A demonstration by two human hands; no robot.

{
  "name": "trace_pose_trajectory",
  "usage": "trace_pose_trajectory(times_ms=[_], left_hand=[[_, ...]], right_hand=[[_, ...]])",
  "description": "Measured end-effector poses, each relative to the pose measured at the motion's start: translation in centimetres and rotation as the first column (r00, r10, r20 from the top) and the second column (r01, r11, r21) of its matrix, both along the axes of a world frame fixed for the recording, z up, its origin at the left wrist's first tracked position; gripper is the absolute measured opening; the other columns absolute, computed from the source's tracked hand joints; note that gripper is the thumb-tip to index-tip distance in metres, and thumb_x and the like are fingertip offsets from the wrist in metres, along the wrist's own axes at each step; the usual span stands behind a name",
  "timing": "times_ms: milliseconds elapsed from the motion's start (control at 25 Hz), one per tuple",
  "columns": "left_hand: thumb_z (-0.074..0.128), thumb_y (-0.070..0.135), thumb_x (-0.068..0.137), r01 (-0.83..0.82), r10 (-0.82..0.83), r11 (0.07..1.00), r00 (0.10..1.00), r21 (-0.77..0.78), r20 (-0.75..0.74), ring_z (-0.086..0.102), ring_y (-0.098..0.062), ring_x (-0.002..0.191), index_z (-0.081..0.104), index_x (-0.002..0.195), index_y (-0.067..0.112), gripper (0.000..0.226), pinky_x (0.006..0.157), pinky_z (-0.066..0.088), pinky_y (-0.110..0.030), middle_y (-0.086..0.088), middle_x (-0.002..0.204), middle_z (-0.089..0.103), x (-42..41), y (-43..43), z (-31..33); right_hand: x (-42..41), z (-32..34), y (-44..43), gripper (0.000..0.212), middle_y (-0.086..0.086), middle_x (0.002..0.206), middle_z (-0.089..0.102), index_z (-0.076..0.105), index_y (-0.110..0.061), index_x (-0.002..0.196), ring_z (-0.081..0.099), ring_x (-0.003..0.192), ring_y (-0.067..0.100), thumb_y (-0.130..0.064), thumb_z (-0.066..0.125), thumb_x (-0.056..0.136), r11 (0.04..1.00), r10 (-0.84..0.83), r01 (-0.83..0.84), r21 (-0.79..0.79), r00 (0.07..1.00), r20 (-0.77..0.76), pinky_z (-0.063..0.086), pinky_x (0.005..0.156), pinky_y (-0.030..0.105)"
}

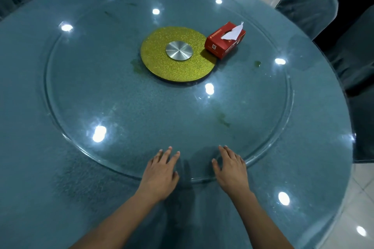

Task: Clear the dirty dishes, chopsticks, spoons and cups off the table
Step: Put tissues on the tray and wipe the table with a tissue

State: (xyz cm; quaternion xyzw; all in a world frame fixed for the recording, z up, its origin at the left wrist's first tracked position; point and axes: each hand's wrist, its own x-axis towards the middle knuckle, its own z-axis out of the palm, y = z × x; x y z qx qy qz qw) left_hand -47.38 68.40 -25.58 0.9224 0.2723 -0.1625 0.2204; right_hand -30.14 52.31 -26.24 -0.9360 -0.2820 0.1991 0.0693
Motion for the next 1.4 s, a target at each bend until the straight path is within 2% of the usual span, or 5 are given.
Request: trace_pose_trajectory(times_ms=[280, 520, 760, 960, 1400], left_hand=[[0.040, 0.037, 0.104, 0.002, -0.002, 1.000, 1.000, -0.006, -0.004, 0.007, -0.027, 0.157, 0.012, 0.162, 0.029, 0.065, 0.125, 0.015, -0.041, -0.002, 0.171, 0.002, 1.3, -0.1, 0.3], [0.040, 0.037, 0.105, -0.003, 0.003, 1.000, 1.000, -0.007, -0.002, 0.006, -0.028, 0.157, 0.013, 0.162, 0.029, 0.064, 0.124, 0.016, -0.042, -0.002, 0.171, 0.003, 2.5, 0.1, 0.3], [0.043, 0.036, 0.104, -0.021, 0.021, 1.000, 0.999, -0.015, 0.026, 0.009, -0.029, 0.157, 0.017, 0.161, 0.029, 0.063, 0.124, 0.017, -0.042, -0.003, 0.171, 0.006, 3.6, 0.7, 0.3], [0.039, 0.037, 0.104, 0.012, -0.013, 1.000, 0.998, 0.027, 0.057, 0.006, -0.026, 0.157, 0.011, 0.162, 0.031, 0.064, 0.124, 0.016, -0.041, 0.000, 0.171, 0.002, 6.7, 2.2, 0.9], [0.042, 0.036, 0.103, 0.046, -0.065, 0.994, 0.978, 0.099, 0.200, 0.011, -0.026, 0.156, 0.017, 0.161, 0.029, 0.064, 0.124, 0.017, -0.041, -0.001, 0.170, 0.012, 16.7, 6.2, 2.2]], right_hand=[[1.9, -0.1, -0.5, 0.059, 0.000, 0.164, 0.030, 0.030, -0.023, 0.157, 0.030, 0.149, 0.023, -0.046, 0.043, 0.104, 1.000, -0.017, 0.017, -0.021, 1.000, 0.004, 0.019, 0.122, 0.040], [3.6, -0.2, -0.6, 0.058, 0.002, 0.160, 0.038, 0.038, -0.021, 0.154, 0.036, 0.146, 0.025, -0.044, 0.048, 0.102, 0.999, -0.051, 0.051, -0.001, 0.998, 0.032, 0.024, 0.120, 0.041], [5.6, -0.6, -0.4, 0.058, 0.002, 0.161, 0.037, 0.038, -0.021, 0.154, 0.036, 0.146, 0.026, -0.043, 0.049, 0.102, 0.997, -0.079, 0.079, 0.008, 0.996, 0.028, 0.025, 0.120, 0.043], [8.1, -0.4, 1.0, 0.057, 0.003, 0.161, 0.036, 0.038, -0.020, 0.154, 0.036, 0.146, 0.026, -0.042, 0.048, 0.102, 0.996, -0.080, 0.078, 0.041, 0.996, 0.043, 0.025, 0.120, 0.043], [13.7, -1.5, 4.8, 0.057, 0.003, 0.163, 0.032, 0.034, -0.021, 0.156, 0.033, 0.147, 0.026, -0.044, 0.044, 0.104, 0.999, -0.022, 0.019, 0.031, 0.994, 0.109, 0.021, 0.122, 0.041]])
